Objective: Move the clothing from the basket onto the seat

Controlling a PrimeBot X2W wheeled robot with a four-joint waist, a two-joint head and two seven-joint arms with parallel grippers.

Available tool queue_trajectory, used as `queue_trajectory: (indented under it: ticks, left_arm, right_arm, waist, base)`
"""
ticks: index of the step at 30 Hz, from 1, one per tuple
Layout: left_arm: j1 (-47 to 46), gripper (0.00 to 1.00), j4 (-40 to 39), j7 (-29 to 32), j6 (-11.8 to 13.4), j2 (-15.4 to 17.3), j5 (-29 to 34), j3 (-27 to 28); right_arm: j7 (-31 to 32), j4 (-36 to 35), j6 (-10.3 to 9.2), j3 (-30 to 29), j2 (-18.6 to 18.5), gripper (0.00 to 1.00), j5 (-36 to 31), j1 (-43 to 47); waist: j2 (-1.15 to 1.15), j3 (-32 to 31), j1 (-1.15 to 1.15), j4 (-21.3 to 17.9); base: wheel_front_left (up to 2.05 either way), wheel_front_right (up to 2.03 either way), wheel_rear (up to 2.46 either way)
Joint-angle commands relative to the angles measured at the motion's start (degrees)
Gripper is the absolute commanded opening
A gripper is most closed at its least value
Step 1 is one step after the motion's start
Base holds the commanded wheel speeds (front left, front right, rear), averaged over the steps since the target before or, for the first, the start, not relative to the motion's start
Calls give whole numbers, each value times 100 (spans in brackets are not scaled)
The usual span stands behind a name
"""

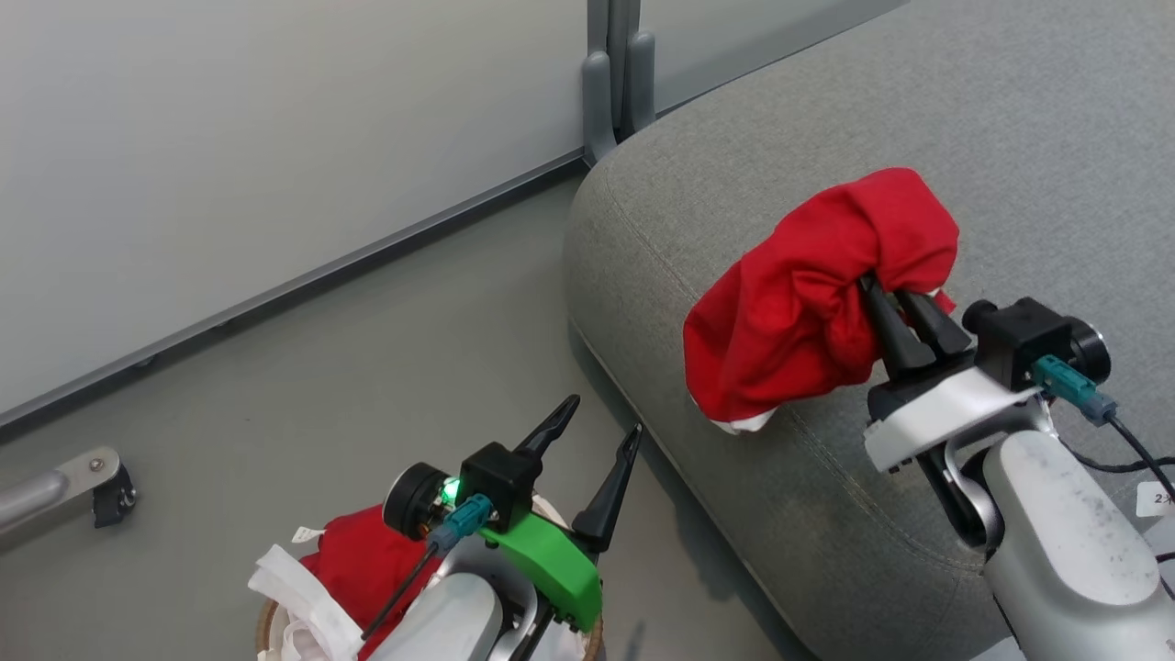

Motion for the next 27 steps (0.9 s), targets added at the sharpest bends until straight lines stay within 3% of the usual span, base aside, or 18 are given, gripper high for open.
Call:
queue_trajectory:
  ticks: [1, 6, 19, 27]
  left_arm:
    - [-167, 100, -13, -3, -26, 53, 93, -13]
    - [-429, 100, -13, -3, -24, 174, 174, -147]
    - [-1426, 100, -181, -2, -24, 591, 531, -256]
    - [-1822, 100, -271, 2, 19, 783, 739, -273]
  right_arm:
    - [-4, -6, -6, -30, -59, 0, 35, -230]
    - [-4, 105, -6, -297, -168, 0, 453, -867]
    - [-3, 892, -7, -1048, -1574, 0, 532, -3187]
    - [-4, 1877, -7, -1511, -1919, 0, 434, -3479]
  waist:
    - [0, 365, 0, 77]
    - [0, 901, 0, 375]
    - [0, 2746, 0, 1115]
    - [0, 3376, 0, 1329]
  base:
    - [0, 0, 0]
    - [0, 0, 0]
    - [0, 0, 0]
    - [0, 0, 0]
